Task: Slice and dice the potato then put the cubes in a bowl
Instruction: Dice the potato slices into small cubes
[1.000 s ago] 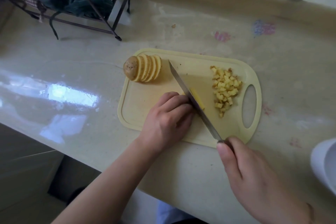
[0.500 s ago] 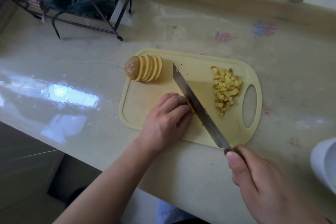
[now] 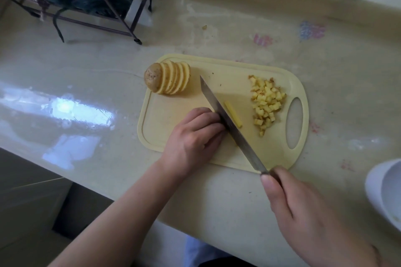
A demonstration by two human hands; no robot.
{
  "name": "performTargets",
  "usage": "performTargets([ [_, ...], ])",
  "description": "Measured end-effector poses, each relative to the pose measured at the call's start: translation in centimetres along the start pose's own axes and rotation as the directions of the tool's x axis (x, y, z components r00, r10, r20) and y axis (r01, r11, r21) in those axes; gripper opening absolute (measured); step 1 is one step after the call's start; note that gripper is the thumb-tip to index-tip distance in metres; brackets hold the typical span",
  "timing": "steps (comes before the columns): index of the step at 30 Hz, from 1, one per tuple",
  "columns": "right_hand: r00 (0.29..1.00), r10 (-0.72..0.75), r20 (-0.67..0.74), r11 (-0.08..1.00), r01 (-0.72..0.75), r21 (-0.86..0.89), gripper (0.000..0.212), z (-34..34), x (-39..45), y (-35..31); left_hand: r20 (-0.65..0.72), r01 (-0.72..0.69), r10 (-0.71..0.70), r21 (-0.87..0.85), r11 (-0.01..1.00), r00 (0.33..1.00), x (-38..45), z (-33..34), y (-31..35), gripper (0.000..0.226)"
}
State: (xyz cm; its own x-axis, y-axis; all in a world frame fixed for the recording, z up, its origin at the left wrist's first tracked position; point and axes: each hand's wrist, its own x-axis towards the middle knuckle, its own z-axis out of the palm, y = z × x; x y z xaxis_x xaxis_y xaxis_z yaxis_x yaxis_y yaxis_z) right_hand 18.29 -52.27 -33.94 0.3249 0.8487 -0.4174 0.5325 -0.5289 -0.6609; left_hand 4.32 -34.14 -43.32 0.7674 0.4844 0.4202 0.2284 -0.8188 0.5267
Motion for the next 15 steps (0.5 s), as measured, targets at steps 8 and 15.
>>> performTargets([
  [8,0.998,-0.036,-0.054,0.999,0.038,0.033,0.049,0.1,0.4,-0.5,-0.004,-0.011,0.011,0.006,1.000,1.000,-0.2,-0.1,0.1,0.005],
  [15,0.998,-0.024,-0.058,0.998,0.028,0.059,0.044,-0.2,-0.3,-0.6,-0.031,0.022,-0.022,0.020,1.000,0.999,-0.4,-0.2,0.3,0.007],
])
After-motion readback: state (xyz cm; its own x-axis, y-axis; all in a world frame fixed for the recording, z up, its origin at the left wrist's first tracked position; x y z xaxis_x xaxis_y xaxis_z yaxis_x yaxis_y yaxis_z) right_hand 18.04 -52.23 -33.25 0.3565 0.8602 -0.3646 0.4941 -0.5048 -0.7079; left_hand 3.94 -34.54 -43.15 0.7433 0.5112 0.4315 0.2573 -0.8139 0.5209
